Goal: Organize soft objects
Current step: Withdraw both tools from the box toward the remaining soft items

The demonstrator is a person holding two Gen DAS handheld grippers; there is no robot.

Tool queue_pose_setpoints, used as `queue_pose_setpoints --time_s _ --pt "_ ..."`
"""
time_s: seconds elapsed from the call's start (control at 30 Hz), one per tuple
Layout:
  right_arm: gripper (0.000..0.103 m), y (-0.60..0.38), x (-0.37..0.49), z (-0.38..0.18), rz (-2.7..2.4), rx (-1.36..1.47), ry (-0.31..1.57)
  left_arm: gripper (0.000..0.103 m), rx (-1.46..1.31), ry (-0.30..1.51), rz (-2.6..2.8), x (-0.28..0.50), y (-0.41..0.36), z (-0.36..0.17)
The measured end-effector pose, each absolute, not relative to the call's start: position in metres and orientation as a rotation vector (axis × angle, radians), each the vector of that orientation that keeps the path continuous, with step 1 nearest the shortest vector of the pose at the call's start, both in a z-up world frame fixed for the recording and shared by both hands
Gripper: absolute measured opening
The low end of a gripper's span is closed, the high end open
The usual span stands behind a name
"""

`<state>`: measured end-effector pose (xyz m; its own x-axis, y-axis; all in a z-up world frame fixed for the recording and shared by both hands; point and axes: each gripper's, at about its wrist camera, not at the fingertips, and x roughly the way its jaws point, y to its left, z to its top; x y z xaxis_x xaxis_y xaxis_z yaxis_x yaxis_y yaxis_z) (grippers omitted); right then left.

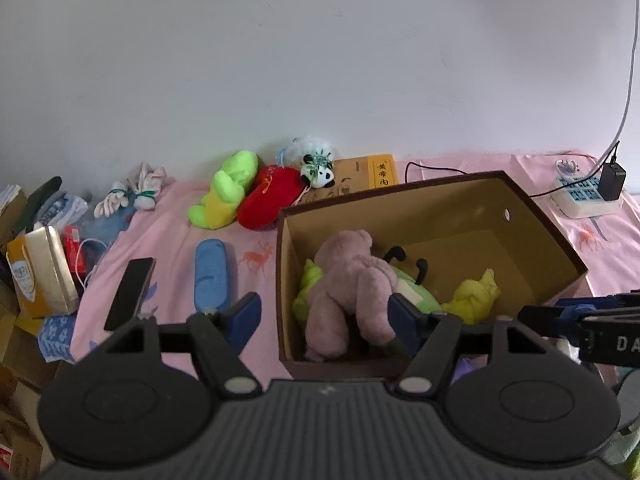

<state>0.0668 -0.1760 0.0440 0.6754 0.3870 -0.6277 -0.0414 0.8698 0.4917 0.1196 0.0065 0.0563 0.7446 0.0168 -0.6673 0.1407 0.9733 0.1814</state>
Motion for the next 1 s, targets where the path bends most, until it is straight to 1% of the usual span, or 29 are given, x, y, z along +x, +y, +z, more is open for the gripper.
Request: queue_pose_setpoints --time_s 0.2,0.67,1.0 --pt "0.025 -0.187 0.047 0.047 0.249 0.505 0.76 0.07 0.231 0.737 -0.063 0.104 -0.002 0.056" --pt "0.025 -0.201 0.002 0.054 0.318 0.464 0.697 0.072 0.248 0.759 -0.061 0.072 -0.024 0.054" --pt "0.025 -0.213 -0.024 0.049 0.362 0.484 0.716 0.072 0.253 0.786 -0.056 0.053 -0.041 0.049"
